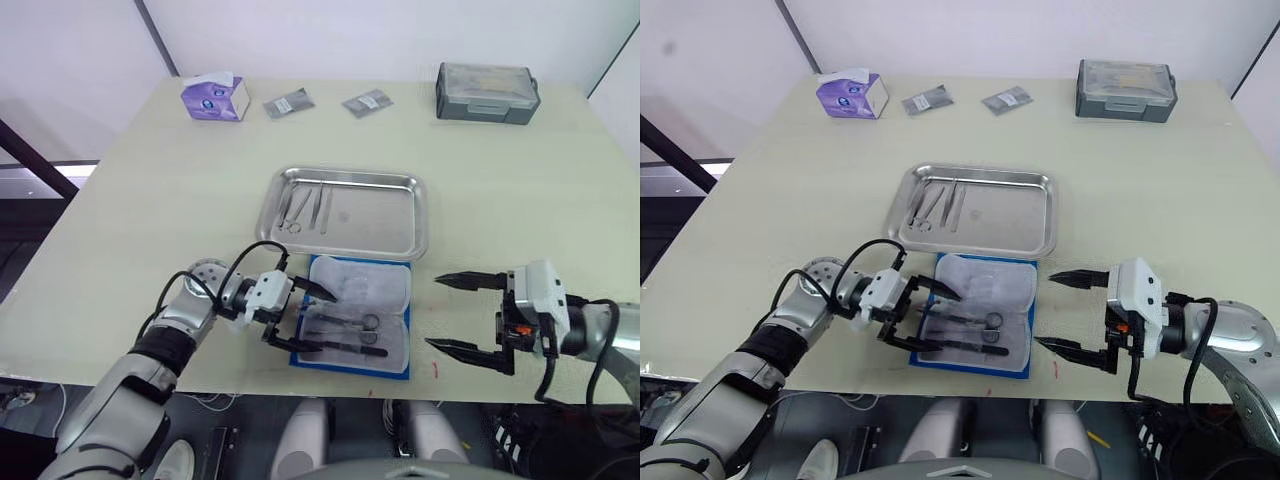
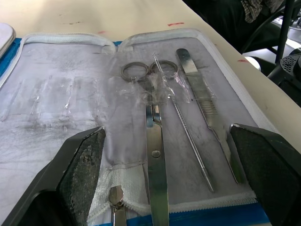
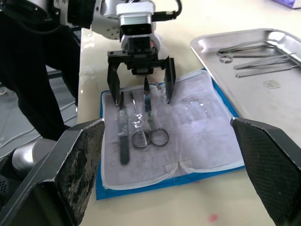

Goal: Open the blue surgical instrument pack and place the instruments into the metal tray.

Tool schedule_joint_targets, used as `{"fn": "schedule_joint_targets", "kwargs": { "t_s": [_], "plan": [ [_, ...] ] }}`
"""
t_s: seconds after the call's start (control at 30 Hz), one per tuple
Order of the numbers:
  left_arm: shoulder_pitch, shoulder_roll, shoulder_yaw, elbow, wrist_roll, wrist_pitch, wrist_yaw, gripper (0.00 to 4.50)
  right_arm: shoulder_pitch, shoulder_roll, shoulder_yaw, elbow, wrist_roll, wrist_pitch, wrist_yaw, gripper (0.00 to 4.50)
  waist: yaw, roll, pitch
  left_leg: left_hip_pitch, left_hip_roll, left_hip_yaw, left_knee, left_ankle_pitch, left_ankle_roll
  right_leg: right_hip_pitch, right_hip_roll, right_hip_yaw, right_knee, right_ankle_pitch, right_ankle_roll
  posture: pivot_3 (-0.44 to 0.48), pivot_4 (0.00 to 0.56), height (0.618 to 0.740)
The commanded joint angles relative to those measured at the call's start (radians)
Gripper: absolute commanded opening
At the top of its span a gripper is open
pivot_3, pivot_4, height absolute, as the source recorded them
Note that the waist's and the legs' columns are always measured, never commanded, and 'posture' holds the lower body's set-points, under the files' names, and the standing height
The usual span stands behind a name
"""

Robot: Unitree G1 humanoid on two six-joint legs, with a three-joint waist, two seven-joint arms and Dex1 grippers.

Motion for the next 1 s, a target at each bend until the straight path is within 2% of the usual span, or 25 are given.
{"fn": "schedule_joint_targets", "kwargs": {
  "t_s": [0.03, 0.3, 0.5, 0.6, 1.0],
  "plan": [
    [0.021, -0.009, -0.040, 0.047, 0.033, 0.009, -0.048, 4.48, -0.023, 0.004, 0.015, -0.016, -0.012, -0.020, -0.001, 4.50, 0.000, 0.001, -0.001, 0.000, 0.000, 0.000, 0.000, 0.000, 0.000, 0.000, 0.000, 0.000, 0.000, 0.000, 0.000, 0.000, 0.150, 0.734],
    [0.020, -0.011, -0.047, 0.049, 0.077, 0.033, -0.048, 4.48, -0.104, 0.023, 0.098, 0.021, -0.098, -0.025, -0.037, 4.50, -0.001, 0.003, -0.003, 0.003, 0.000, 0.001, 0.000, 0.000, 0.000, 0.001, 0.000, 0.002, 0.001, 0.000, 0.000, 0.000, 0.150, 0.734],
    [0.041, -0.044, -0.011, 0.063, 0.135, 0.036, -0.048, 4.48, -0.232, 0.042, 0.266, 0.066, -0.245, 0.093, -0.132, 4.50, -0.001, 0.007, -0.008, 0.004, 0.000, 0.002, 0.000, 0.000, 0.000, 0.001, 0.000, 0.003, 0.001, -0.001, 0.001, 0.000, 0.150, 0.734],
    [0.055, -0.050, 0.005, 0.054, 0.152, 0.052, -0.048, 4.48, -0.310, 0.096, 0.340, 0.105, -0.291, 0.160, -0.185, 4.50, -0.002, 0.008, -0.010, 0.005, -0.001, 0.003, 0.000, 0.000, 0.000, 0.002, 0.000, 0.004, 0.001, -0.001, 0.001, 0.000, 0.150, 0.734],
    [0.101, -0.049, 0.053, -0.009, 0.186, 0.095, -0.048, 4.48, -0.476, 0.156, 0.518, 0.159, -0.403, 0.304, -0.203, 4.50, -0.005, 0.011, -0.012, 0.005, -0.001, 0.003, -0.001, 0.000, 0.000, 0.002, 0.000, 0.005, 0.002, -0.001, 0.001, 0.000, 0.150, 0.734]
  ]
}}
